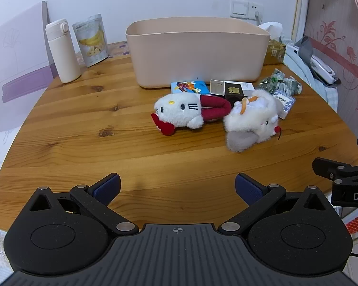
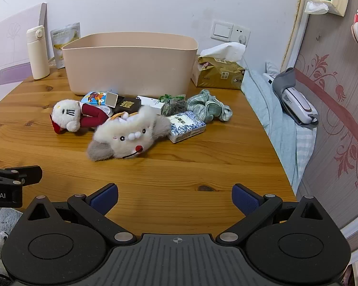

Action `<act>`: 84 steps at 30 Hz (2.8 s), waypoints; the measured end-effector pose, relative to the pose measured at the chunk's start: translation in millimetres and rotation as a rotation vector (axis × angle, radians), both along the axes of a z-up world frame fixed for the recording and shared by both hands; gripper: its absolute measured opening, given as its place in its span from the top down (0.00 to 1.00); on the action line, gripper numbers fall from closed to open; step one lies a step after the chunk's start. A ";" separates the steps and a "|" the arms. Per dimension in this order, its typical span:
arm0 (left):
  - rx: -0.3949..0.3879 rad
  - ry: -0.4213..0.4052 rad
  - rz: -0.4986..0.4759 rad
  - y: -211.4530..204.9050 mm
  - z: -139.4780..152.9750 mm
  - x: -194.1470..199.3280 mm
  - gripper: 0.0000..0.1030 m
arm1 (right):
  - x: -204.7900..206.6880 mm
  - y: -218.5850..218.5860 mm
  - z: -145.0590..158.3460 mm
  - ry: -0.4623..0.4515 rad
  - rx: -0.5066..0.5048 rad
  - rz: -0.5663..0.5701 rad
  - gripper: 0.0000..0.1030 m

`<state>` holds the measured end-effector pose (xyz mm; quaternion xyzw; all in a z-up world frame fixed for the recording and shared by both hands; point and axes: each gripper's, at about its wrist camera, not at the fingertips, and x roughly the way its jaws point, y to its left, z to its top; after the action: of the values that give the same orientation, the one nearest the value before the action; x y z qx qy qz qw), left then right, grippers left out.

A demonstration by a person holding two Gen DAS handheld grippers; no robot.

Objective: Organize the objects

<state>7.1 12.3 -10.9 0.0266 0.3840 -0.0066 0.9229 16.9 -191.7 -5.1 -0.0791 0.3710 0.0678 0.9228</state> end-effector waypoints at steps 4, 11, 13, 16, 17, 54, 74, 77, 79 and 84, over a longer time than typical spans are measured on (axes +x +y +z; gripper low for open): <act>0.000 0.004 -0.002 0.8 -1.6 1.1 0.00 | -0.3 0.3 -0.8 0.001 0.002 -0.002 0.00; 0.002 0.009 -0.002 0.7 -2.3 2.3 0.00 | 1.8 -1.2 -1.4 0.015 0.032 0.007 0.00; 0.002 0.012 0.000 1.1 -2.7 3.5 0.00 | 2.2 0.2 -1.9 0.010 0.019 0.004 0.00; 0.004 0.012 0.003 1.7 -3.1 4.5 0.00 | 3.4 0.7 -3.2 0.014 0.014 -0.001 0.00; 0.003 0.012 0.004 2.0 -3.3 4.8 0.00 | 3.9 0.6 -3.8 0.017 0.015 -0.001 0.00; 0.020 -0.022 -0.017 9.2 -2.8 27.9 0.00 | 26.8 10.2 -7.0 0.019 0.051 0.010 0.00; 0.010 -0.066 -0.021 20.7 -3.9 69.9 0.00 | 63.3 19.7 -14.7 0.049 0.129 0.027 0.00; -0.010 -0.068 -0.025 22.5 -3.8 78.1 0.00 | 71.3 21.7 -16.6 0.059 0.144 0.028 0.00; -0.015 -0.067 -0.027 22.7 -4.9 83.0 0.00 | 76.2 23.5 -17.9 0.063 0.151 0.030 0.00; -0.038 -0.051 -0.029 22.4 -13.1 95.6 0.00 | 89.2 31.6 -26.1 0.088 0.145 0.042 0.03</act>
<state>102.8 34.8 -24.0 0.0145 0.3596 -0.0266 0.9326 106.1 -160.1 -31.2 -0.0171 0.4037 0.1173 0.9072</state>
